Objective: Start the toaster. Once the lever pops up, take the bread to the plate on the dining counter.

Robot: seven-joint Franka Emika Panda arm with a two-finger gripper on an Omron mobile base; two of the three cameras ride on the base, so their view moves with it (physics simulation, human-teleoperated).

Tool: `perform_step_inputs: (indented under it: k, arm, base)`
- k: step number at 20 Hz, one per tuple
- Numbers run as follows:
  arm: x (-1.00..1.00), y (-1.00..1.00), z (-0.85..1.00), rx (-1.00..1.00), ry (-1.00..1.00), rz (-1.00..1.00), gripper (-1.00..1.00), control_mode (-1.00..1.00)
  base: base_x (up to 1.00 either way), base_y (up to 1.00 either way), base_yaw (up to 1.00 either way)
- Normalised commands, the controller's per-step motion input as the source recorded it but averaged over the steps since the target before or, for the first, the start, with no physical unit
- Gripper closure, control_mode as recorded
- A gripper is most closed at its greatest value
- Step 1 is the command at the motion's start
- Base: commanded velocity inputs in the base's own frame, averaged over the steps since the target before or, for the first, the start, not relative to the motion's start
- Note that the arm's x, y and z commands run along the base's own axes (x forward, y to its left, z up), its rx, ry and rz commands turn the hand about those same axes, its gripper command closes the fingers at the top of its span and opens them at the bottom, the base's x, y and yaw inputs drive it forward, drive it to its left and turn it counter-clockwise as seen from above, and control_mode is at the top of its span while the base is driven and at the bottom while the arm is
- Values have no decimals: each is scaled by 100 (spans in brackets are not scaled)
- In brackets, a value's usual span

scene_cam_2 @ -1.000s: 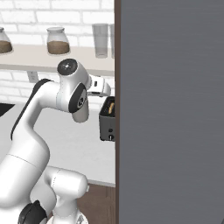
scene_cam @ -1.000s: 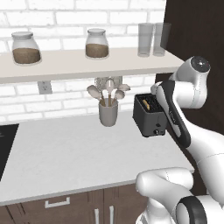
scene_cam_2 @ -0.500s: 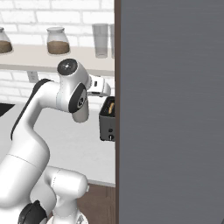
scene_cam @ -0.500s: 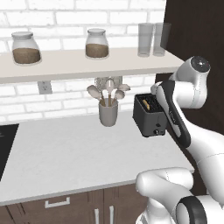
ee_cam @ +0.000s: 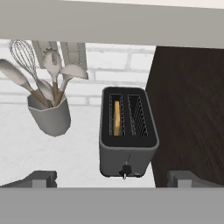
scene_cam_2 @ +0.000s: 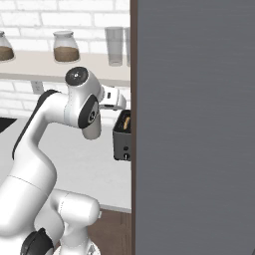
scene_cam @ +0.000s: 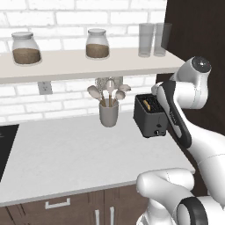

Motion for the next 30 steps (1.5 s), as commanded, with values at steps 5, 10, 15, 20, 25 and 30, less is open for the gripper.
perform_step_inputs:
  k: [5, 10, 15, 20, 25, 30]
  arm:
    - [0, 0, 0, 0, 0, 0, -100, -100]
    - [0, 0, 0, 0, 0, 0, -100, -100]
    - [0, 0, 0, 0, 0, 0, -100, -100]
    - [0, 0, 0, 0, 0, 0, -100, -100]
    - [0, 0, 0, 0, 0, 0, -100, -100]
    - [0, 0, 0, 0, 0, 0, -100, -100]
  base:
    - [0, 0, 0]
    - [0, 0, 0]
    - [0, 0, 0]
    - [0, 0, 0]
    - [0, 0, 0]
    - [0, 0, 0]
